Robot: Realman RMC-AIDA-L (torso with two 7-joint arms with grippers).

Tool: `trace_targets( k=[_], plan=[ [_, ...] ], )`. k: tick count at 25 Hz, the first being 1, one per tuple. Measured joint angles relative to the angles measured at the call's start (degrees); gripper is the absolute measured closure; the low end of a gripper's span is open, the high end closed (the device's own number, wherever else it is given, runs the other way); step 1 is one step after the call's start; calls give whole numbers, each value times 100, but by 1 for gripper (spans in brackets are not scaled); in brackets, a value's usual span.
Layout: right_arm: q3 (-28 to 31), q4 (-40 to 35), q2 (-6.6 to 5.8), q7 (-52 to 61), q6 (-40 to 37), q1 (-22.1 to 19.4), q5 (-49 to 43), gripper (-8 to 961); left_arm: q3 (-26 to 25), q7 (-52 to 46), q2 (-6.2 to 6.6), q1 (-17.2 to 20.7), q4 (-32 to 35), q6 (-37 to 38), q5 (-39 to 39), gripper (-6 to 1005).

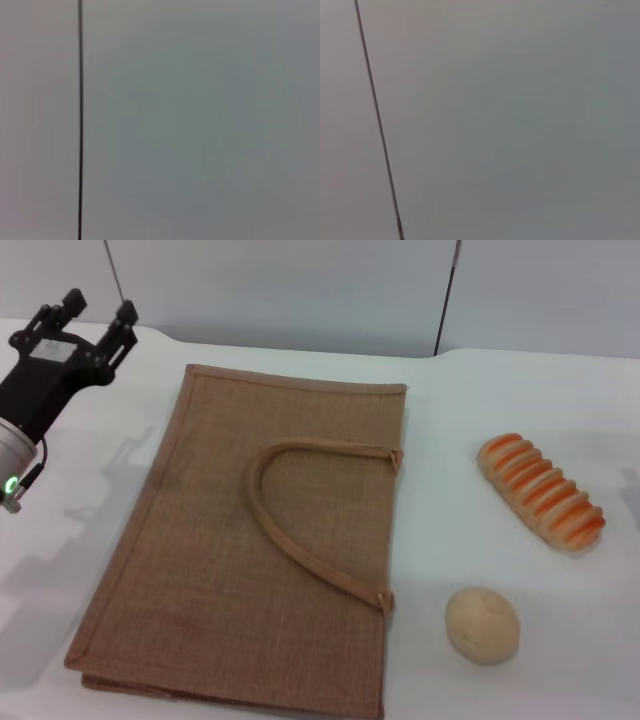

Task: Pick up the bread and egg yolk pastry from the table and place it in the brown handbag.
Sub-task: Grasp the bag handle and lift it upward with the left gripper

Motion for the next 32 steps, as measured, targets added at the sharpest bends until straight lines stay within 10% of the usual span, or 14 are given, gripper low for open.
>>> trace_targets(
  k=[24, 32],
  plan=[
    [16, -96, -7, -37, 33, -31, -72, 136, -210, -269, 27, -90, -323, -746, 75, 399],
    [0, -131, -26, -17, -387, 74, -292, 136, -168, -1311, 368, -261, -330, -717, 956, 424]
  ],
)
